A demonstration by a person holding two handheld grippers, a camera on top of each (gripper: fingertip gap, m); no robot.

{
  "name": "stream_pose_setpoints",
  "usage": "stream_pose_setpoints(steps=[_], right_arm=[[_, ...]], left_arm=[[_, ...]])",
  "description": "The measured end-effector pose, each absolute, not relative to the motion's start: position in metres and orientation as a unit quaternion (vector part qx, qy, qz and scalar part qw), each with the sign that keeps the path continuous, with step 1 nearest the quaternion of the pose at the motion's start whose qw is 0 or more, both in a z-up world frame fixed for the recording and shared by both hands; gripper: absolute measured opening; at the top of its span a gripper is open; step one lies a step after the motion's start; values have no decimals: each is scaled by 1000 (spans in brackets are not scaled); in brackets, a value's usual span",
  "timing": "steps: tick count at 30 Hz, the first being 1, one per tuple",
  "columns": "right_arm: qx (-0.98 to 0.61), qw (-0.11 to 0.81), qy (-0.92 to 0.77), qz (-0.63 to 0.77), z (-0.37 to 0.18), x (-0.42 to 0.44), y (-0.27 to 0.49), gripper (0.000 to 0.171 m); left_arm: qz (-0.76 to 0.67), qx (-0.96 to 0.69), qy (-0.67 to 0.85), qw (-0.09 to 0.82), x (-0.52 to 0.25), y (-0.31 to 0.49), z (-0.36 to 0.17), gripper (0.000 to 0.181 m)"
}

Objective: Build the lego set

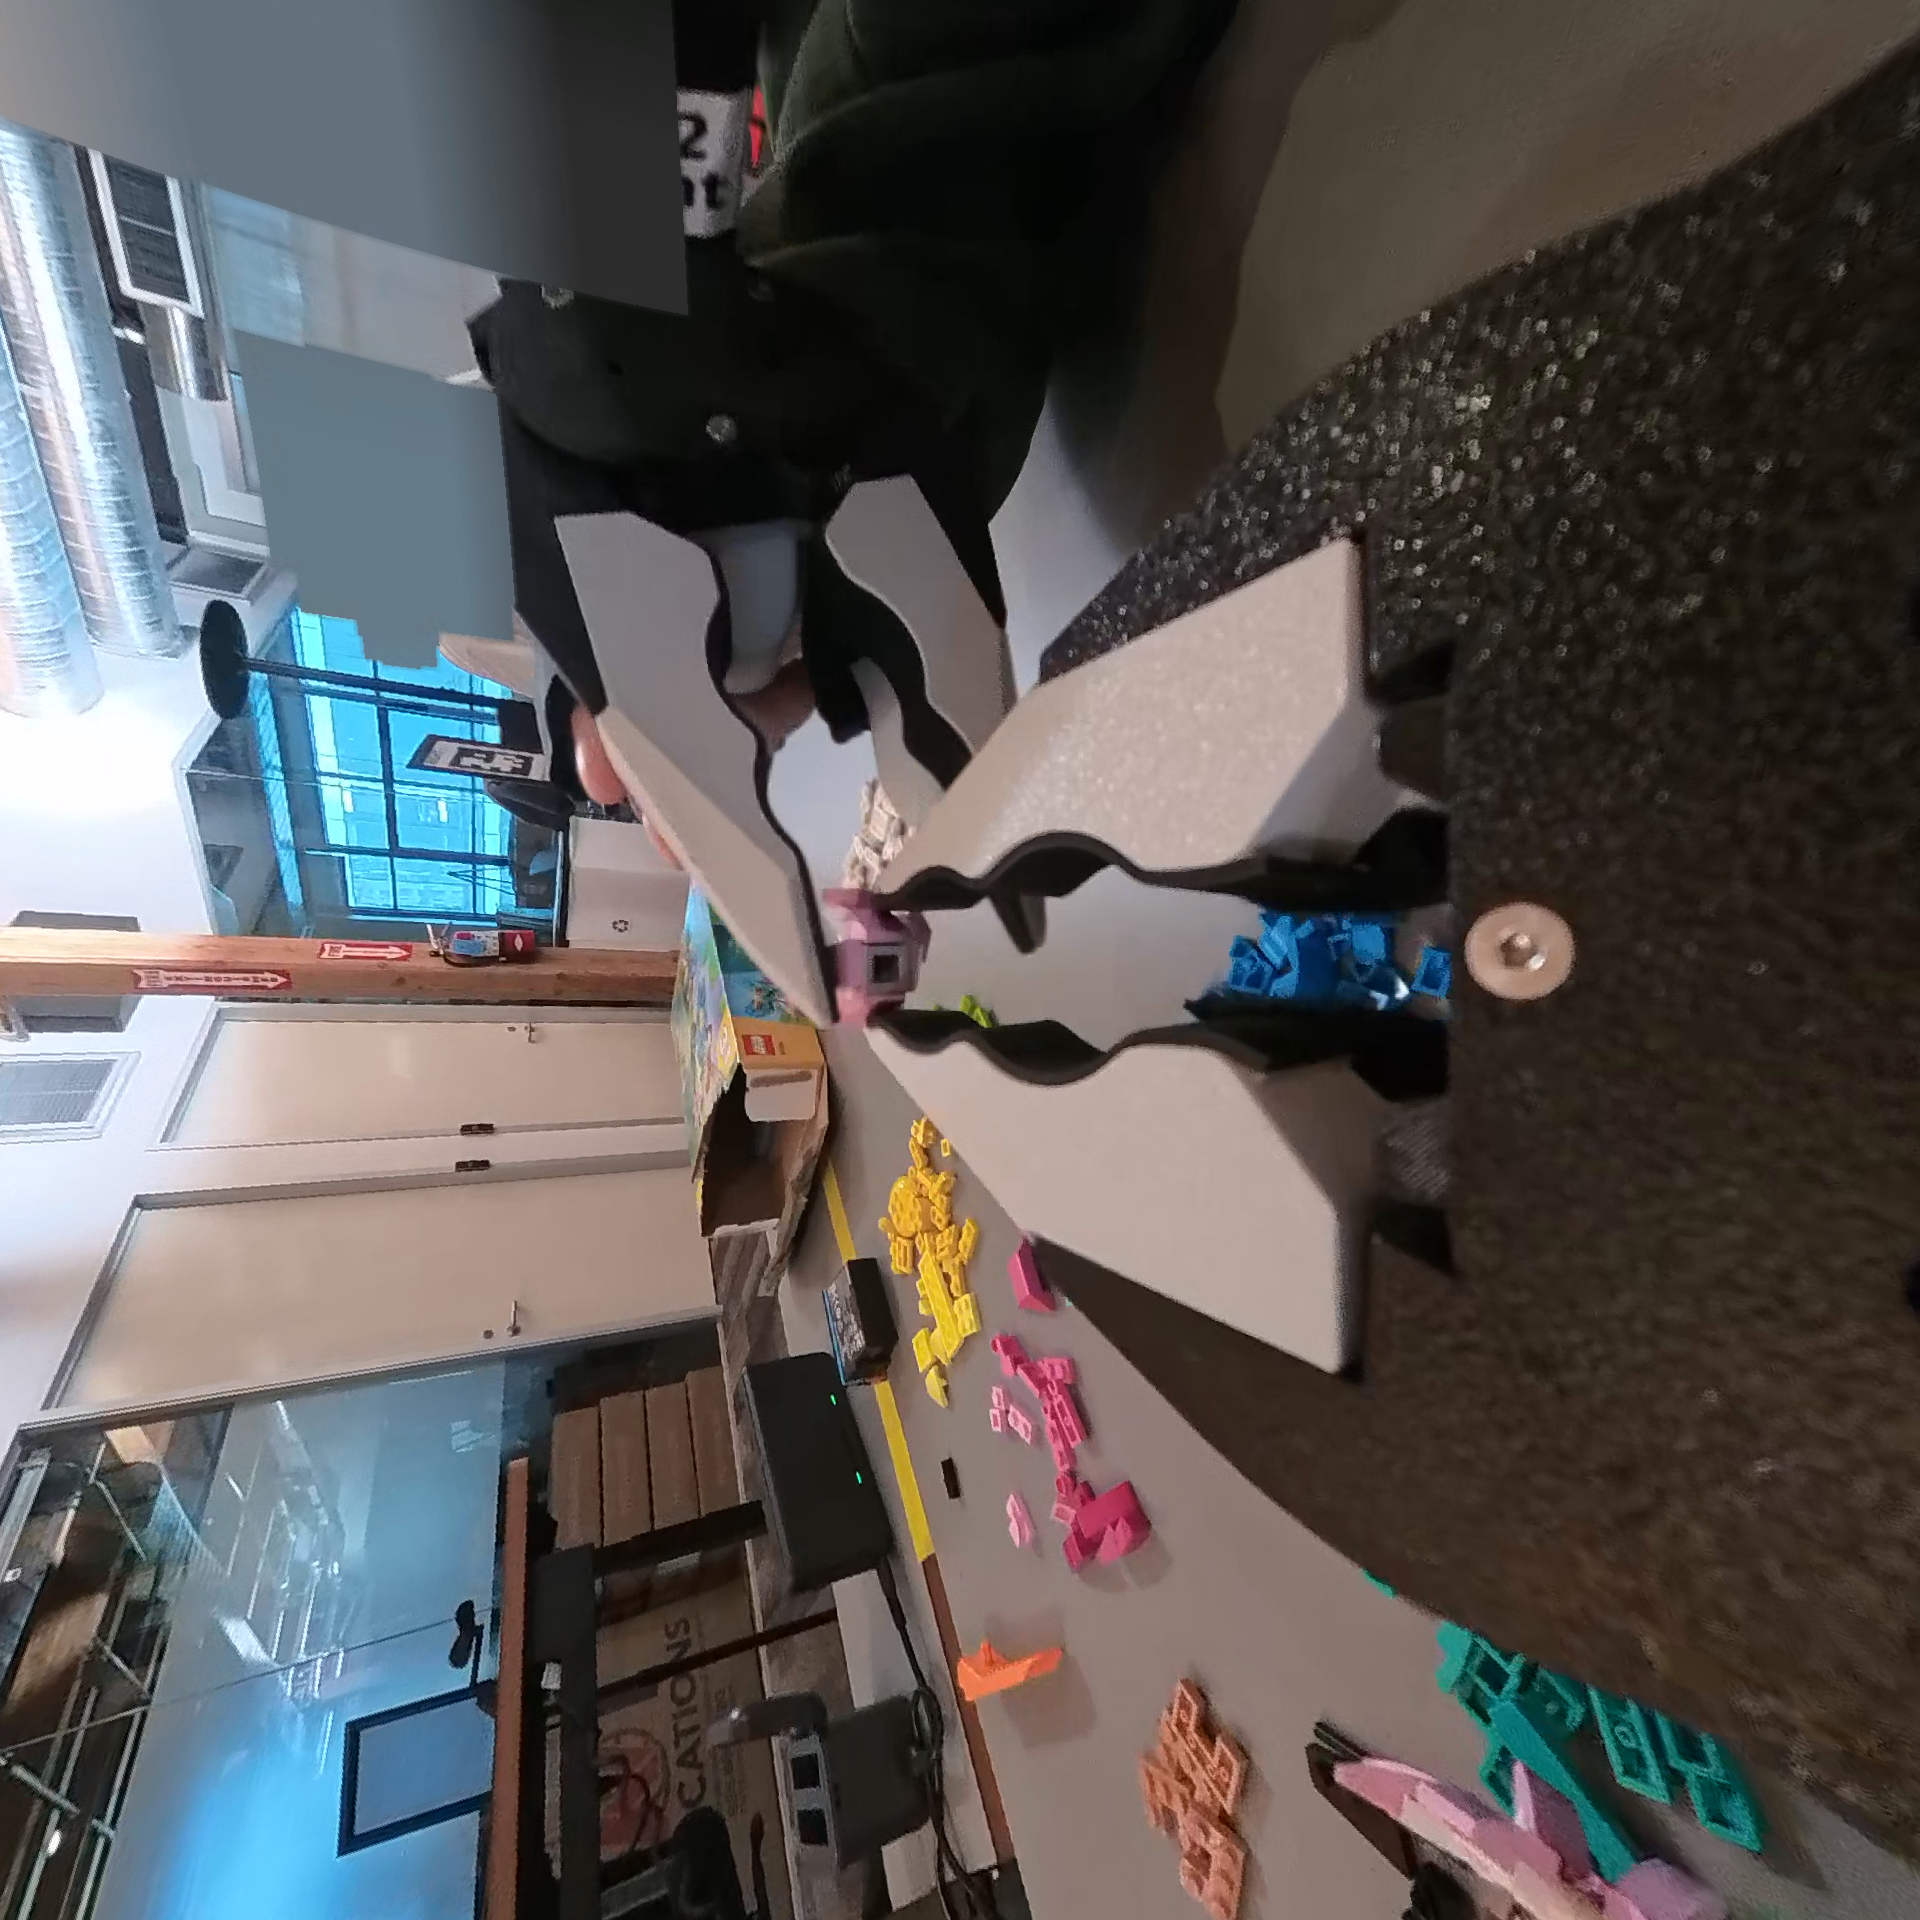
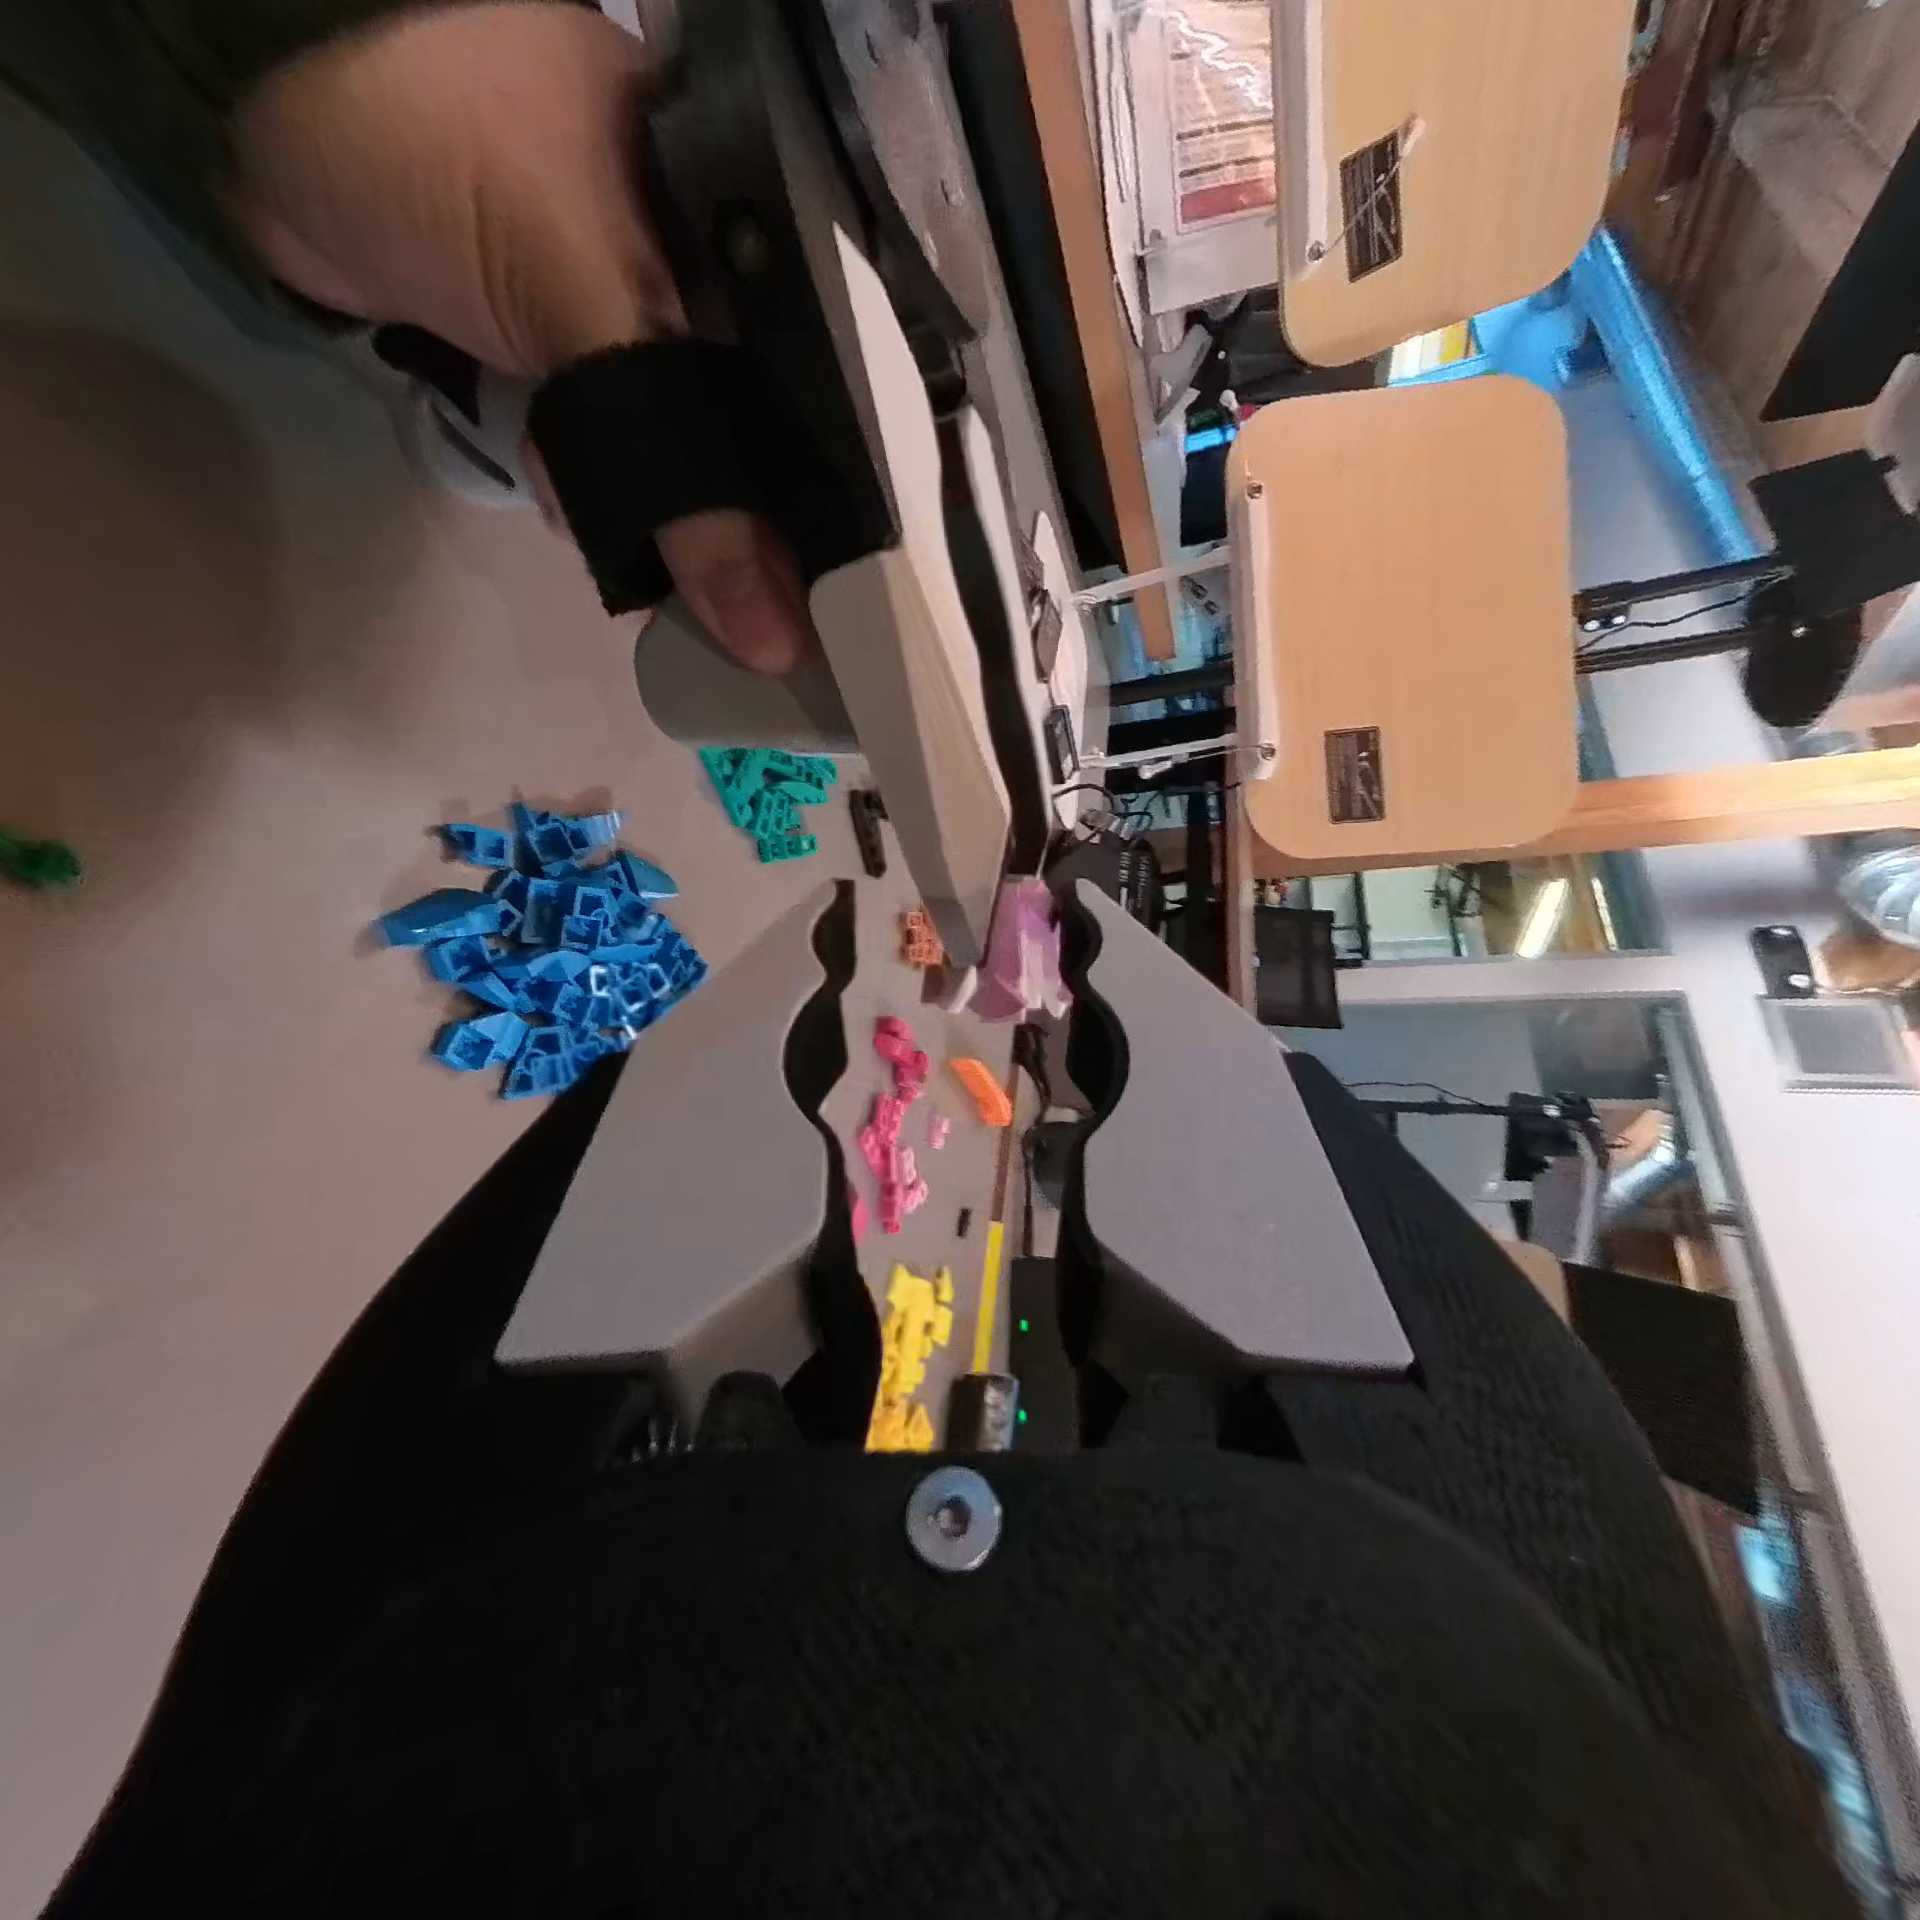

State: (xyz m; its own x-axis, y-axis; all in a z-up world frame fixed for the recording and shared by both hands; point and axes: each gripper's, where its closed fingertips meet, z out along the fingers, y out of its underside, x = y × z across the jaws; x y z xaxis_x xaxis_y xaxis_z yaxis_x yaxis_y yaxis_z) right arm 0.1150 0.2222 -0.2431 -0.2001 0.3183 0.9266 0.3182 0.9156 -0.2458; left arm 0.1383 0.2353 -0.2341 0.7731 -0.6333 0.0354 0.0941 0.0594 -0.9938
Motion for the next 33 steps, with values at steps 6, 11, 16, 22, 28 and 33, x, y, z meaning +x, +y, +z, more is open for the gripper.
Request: stream_pose_setpoints(steps=[6,11,16,22,28,33], right_arm=[[-234,576,-774,118,-225,131,218,56],[-301,465,-760,339,-204,158,205,46],[-345,300,-723,517,-198,178,190,31],[-360,218,-700,577,-200,180,183,22],[-367,208,-714,559,-211,178,181,16],[-366,214,-717,553,-212,176,181,9]], left_arm=[[-287,-622,222,694,141,232,-231,17],[-333,-588,262,689,155,219,-224,16],[-377,-545,324,676,176,198,-219,16],[-396,-524,356,665,187,186,-219,17],[-399,-524,359,661,188,186,-220,17],[-393,-527,359,663,188,187,-221,17]])
